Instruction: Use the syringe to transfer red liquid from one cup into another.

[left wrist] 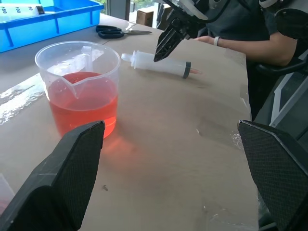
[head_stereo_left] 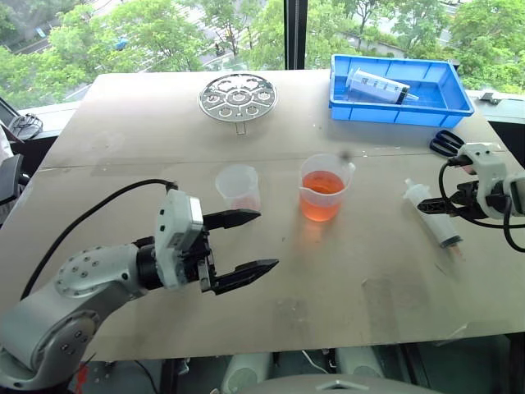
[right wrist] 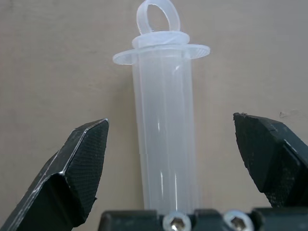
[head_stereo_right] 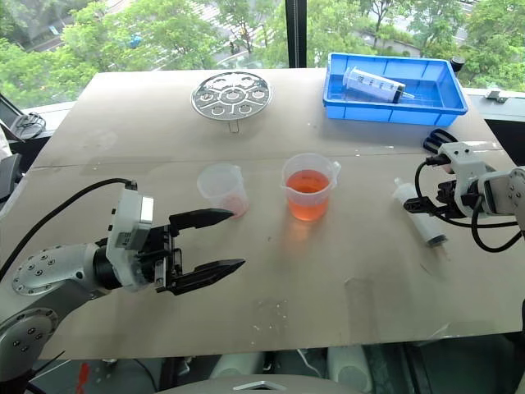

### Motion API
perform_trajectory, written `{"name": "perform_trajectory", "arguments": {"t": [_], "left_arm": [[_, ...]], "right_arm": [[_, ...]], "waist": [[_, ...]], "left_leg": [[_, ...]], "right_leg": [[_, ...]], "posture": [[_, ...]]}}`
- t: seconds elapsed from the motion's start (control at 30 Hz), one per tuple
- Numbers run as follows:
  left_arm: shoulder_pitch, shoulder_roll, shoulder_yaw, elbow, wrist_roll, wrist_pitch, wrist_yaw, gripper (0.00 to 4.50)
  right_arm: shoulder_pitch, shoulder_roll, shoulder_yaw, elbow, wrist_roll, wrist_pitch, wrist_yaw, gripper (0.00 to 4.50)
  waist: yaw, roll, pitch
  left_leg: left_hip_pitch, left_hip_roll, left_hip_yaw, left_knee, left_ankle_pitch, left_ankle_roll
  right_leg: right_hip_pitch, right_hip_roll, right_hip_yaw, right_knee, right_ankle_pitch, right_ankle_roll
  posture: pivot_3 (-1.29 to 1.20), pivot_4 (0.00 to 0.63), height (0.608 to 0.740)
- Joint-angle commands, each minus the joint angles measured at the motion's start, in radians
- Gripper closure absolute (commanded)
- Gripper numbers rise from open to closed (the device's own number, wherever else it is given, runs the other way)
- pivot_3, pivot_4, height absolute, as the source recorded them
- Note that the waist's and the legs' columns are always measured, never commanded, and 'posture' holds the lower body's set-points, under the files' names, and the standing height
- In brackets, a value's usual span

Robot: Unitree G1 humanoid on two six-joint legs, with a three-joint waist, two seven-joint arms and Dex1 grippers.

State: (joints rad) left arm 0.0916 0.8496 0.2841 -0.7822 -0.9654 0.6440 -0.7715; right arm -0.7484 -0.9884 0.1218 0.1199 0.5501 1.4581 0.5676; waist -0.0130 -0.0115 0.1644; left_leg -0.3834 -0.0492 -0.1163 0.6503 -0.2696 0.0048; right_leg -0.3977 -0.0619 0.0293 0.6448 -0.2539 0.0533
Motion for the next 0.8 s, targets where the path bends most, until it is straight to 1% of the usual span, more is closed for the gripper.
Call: {"name": "perform_trajectory", "arguments": {"t": [0.03, 0.13, 0.2, 0.23, 0.27, 0.33, 0.4, 0.47, 0.53, 0.57, 0.6, 0.63, 0.7, 0.73, 0.8], "left_arm": [[0.013, -0.003, 0.017, -0.058, -0.023, -0.01, 0.019, 0.0], [0.022, -0.003, 0.026, -0.069, -0.032, -0.009, 0.035, 0.0], [0.032, 0.0, 0.034, -0.077, -0.039, -0.008, 0.043, 0.0], [0.037, 0.002, 0.037, -0.08, -0.041, -0.009, 0.047, 0.0], [0.042, 0.003, 0.038, -0.083, -0.042, -0.009, 0.05, 0.0], [0.048, 0.003, 0.041, -0.089, -0.043, -0.01, 0.055, 0.0], [0.052, 0.002, 0.043, -0.089, -0.043, -0.01, 0.059, 0.0], [0.055, 0.001, 0.044, -0.088, -0.042, -0.011, 0.062, 0.0], [0.057, -0.005, 0.047, -0.088, -0.044, -0.014, 0.07, 0.0], [0.058, -0.01, 0.05, -0.088, -0.047, -0.015, 0.076, 0.0], [0.056, -0.016, 0.057, -0.085, -0.061, -0.014, 0.091, 0.0], [0.052, -0.022, 0.066, -0.082, -0.078, -0.013, 0.105, 0.0], [0.045, -0.028, 0.08, -0.077, -0.11, -0.01, 0.13, 0.0], [0.042, -0.028, 0.085, -0.075, -0.122, -0.008, 0.139, 0.0], [0.018, -0.031, 0.1, -0.06, -0.184, 0.005, 0.194, 0.0]], "right_arm": [[-0.048, 0.002, 0.064, 0.075, -0.05, -0.024, 0.05, 0.04], [-0.07, 0.005, 0.116, 0.115, -0.078, -0.04, 0.087, 0.04], [-0.07, 0.001, 0.157, 0.121, -0.102, -0.056, 0.109, 0.54], [-0.07, 0.001, 0.175, 0.126, -0.112, -0.069, 0.126, 0.87], [-0.072, 0.001, 0.189, 0.133, -0.125, -0.085, 0.136, 1.23], [-0.078, 0.005, 0.202, 0.148, -0.145, -0.106, 0.156, 2.19], [-0.08, 0.003, 0.216, 0.15, -0.167, -0.134, 0.18, 2.96], [-0.067, -0.012, 0.221, 0.129, -0.185, -0.165, 0.206, 3.03], [0.011, -0.052, 0.135, 0.031, -0.157, -0.266, 0.257, 3.03], [0.053, -0.063, 0.052, -0.026, -0.113, -0.304, 0.291, 3.03], [0.078, -0.04, -0.105, -0.082, -0.011, -0.258, 0.32, 3.03], [0.103, 0.01, -0.287, -0.145, 0.104, -0.227, 0.33, 3.03], [0.149, 0.096, -0.535, -0.268, 0.276, -0.189, 0.32, 3.03], [0.168, 0.128, -0.602, -0.323, 0.331, -0.182, 0.304, 3.03], [0.155, 0.243, -0.705, -0.447, 0.455, -0.157, 0.17, 3.03]], "waist": [[0.001, 0.0, 0.0], [0.001, 0.001, 0.0], [0.001, 0.001, 0.001], [0.0, 0.001, 0.001], [0.0, 0.001, 0.001], [0.0, 0.001, 0.001], [-0.001, 0.001, 0.001], [-0.001, 0.001, 0.001], [0.001, 0.001, 0.001], [0.004, 0.001, 0.001], [0.004, 0.002, 0.001], [0.003, 0.003, 0.002], [-0.001, 0.003, 0.002], [0.0, 0.003, 0.002], [0.003, 0.001, 0.001]], "left_leg": [[0.0, 0.0, 0.0, 0.0, 0.0, 0.0], [-0.001, -0.001, 0.0, 0.0, 0.0, 0.0], [-0.001, -0.001, 0.0, 0.0, 0.0, 0.0], [-0.001, -0.001, 0.0, 0.0, 0.0, 0.0], [-0.001, -0.001, 0.0, 0.0, 0.0, 0.0], [0.0, -0.001, 0.0, 0.0, 0.0, 0.0], [0.0, -0.001, 0.0, 0.0, 0.0, 0.0], [0.0, -0.001, 0.001, 0.0, 0.0, 0.0], [0.0, -0.001, 0.0, 0.0, -0.001, 0.001], [0.0, -0.001, 0.0, 0.0, -0.001, 0.001], [-0.001, -0.001, -0.001, 0.0, -0.001, 0.001], [-0.001, -0.001, -0.001, 0.0, -0.001, 0.001], [-0.002, 0.0, 0.0, 0.0, -0.001, 0.002], [-0.002, 0.0, 0.001, 0.0, -0.002, 0.003], [-0.001, 0.0, -0.001, 0.0, -0.002, 0.004]], "right_leg": [[0.0, 0.0, 0.0, 0.0, 0.0, 0.0], [-0.001, -0.001, 0.0, 0.0, 0.0, 0.0], [-0.001, -0.001, 0.001, 0.0, 0.0, 0.0], [-0.001, -0.001, 0.001, 0.0, 0.0, 0.0], [-0.001, 0.0, 0.001, 0.0, 0.0, 0.0], [-0.001, 0.0, 0.001, 0.0, 0.0, 0.0], [-0.001, 0.0, 0.001, 0.0, 0.0, 0.0], [-0.001, 0.0, 0.001, 0.0, 0.0, 0.001], [-0.001, 0.0, 0.001, 0.0, 0.0, 0.001], [0.0, 0.0, 0.001, 0.0, 0.0, 0.001], [-0.001, 0.0, 0.0, 0.0, 0.0, 0.001], [-0.001, 0.0, 0.0, 0.0, 0.001, 0.001], [-0.002, 0.0, 0.001, 0.0, 0.001, 0.002], [-0.003, 0.0, 0.003, 0.002, 0.001, 0.002], [-0.003, 0.002, 0.001, 0.003, 0.001, 0.002]], "posture": [[0.0, 0.15, 0.74], [0.0, 0.15, 0.74], [0.0, 0.15, 0.74], [0.0, 0.15, 0.74], [0.0, 0.15, 0.74], [0.0, 0.15, 0.74], [0.0, 0.15, 0.74], [0.0, 0.15, 0.74], [0.0, 0.15, 0.74], [0.0, 0.15, 0.74], [0.0, 0.15, 0.74], [0.0, 0.15, 0.74], [0.0, 0.15, 0.74], [0.0, 0.15, 0.74], [0.0, 0.15, 0.74]]}}
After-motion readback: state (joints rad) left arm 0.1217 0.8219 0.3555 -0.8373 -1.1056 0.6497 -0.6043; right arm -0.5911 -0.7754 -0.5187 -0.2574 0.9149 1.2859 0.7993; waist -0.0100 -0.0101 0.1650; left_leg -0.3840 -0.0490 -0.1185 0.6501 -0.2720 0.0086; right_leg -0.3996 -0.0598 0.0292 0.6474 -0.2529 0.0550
